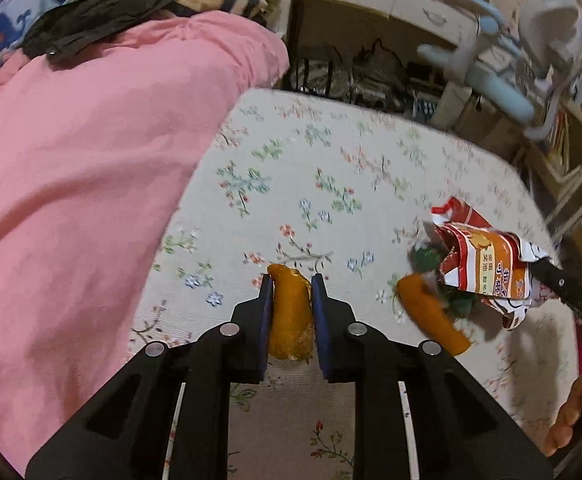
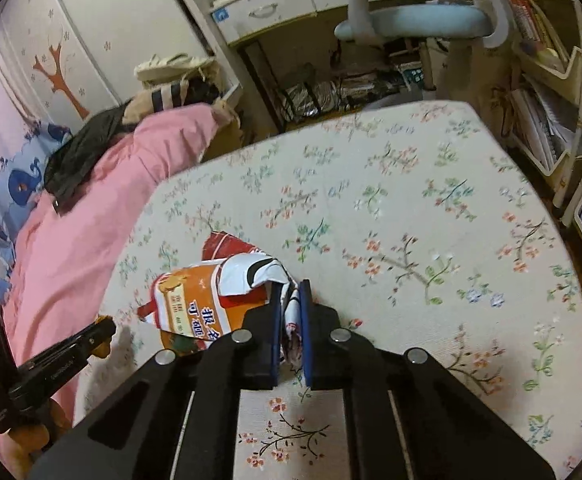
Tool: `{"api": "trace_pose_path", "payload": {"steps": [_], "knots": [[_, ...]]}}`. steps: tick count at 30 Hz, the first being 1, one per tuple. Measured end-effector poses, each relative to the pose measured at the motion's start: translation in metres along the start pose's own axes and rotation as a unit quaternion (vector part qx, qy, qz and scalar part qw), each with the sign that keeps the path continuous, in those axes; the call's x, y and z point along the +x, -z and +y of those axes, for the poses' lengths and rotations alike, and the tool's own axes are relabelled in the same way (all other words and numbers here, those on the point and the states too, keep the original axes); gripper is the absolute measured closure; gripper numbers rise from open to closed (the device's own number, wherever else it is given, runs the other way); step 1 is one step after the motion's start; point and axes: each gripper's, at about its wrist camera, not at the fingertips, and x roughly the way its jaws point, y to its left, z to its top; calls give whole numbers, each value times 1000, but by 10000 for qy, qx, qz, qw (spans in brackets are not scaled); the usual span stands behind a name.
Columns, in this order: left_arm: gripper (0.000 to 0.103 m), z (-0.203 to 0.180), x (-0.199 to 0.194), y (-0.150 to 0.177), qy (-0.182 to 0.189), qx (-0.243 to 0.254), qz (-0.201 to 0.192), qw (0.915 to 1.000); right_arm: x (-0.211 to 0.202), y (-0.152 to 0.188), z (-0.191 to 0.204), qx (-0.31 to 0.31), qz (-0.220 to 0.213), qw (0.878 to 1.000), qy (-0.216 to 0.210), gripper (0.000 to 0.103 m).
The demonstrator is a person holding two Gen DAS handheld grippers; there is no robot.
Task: Collect trash
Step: 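Carry the wrapper and snack piece down over the yellow bin with both grippers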
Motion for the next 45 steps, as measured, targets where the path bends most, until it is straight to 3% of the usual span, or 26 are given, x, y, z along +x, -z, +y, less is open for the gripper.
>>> {"api": "trace_pose_path", "payload": {"steps": [9,17,24,34,45], "knots": [[85,-1,-38,1,354,-13,-433,9984,-29,-3,-14,248,-286,9992,-104,94],[85,-27,-77,22,176,559,-776,9953,-55,9,-7,132,-351,9989,-274,94],[85,-34,-112,43,73,742,-1010,9921,-90,26,4,-213,-450,9982,-326,94],[85,-39,-157,79,75,783,-1188,9898,-143,76,20,-774,-529,9950,-335,94],[85,-52,-192,132,-14,1092,-1270,9859,-165,149,35,-1461,-63,9887,-314,94]]}}
